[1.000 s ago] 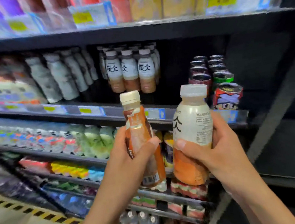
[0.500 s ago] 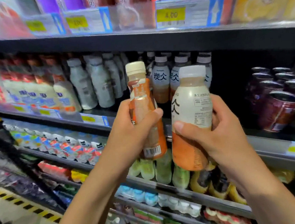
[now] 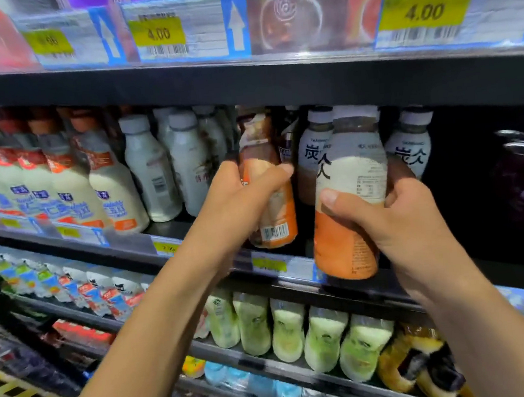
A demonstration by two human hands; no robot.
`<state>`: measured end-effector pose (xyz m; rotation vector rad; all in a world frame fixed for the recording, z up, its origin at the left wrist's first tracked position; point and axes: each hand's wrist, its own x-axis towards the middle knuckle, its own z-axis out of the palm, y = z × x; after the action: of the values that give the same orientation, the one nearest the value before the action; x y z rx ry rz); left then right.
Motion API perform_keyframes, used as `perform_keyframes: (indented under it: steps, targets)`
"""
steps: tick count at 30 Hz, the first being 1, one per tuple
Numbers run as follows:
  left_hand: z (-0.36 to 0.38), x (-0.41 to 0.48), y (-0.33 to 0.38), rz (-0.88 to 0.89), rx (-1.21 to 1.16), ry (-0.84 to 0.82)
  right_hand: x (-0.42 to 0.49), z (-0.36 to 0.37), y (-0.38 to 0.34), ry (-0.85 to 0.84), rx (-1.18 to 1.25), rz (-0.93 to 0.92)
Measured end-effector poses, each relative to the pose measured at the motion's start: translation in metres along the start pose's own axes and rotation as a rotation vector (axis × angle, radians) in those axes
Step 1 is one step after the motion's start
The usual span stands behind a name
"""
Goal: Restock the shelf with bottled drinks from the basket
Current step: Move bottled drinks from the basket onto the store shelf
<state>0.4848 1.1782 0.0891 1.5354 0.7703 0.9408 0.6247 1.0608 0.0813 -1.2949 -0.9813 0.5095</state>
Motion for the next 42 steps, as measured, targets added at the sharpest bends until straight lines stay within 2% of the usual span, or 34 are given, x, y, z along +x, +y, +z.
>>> perform_keyframes:
  steps: [5, 8, 13, 17, 23, 27, 32, 42]
  targets:
    - [-0.010, 0.049, -0.009, -0.076, 0.067, 0.050, 0.013, 0.013, 0.004, 0.109, -0.079, -0.012]
    - [-0.006, 0.082, -0.016, -0.062, 0.002, 0.085, 0.023, 0.023, 0.009, 0.158, -0.121, 0.008]
    - [-0.010, 0.132, -0.044, -0.050, 0.150, 0.018, 0.042, 0.045, 0.028, 0.238, -0.187, 0.024]
    - [-0.008, 0.152, -0.048, -0.042, 0.217, -0.023, 0.053, 0.052, 0.049, 0.250, -0.260, 0.136]
    - [-0.004, 0.175, -0.060, 0.024, 0.279, -0.051, 0.059, 0.055, 0.051, 0.280, -0.381, 0.105]
    - [0.000, 0.197, -0.071, 0.006, 0.201, -0.084, 0.060, 0.055, 0.051, 0.295, -0.442, 0.106]
    - [0.010, 0.204, -0.073, 0.038, 0.206, -0.024, 0.071, 0.058, 0.051, 0.319, -0.509, 0.146]
    - [0.018, 0.226, -0.083, 0.001, 0.164, -0.007, 0.079, 0.058, 0.051, 0.341, -0.568, 0.171]
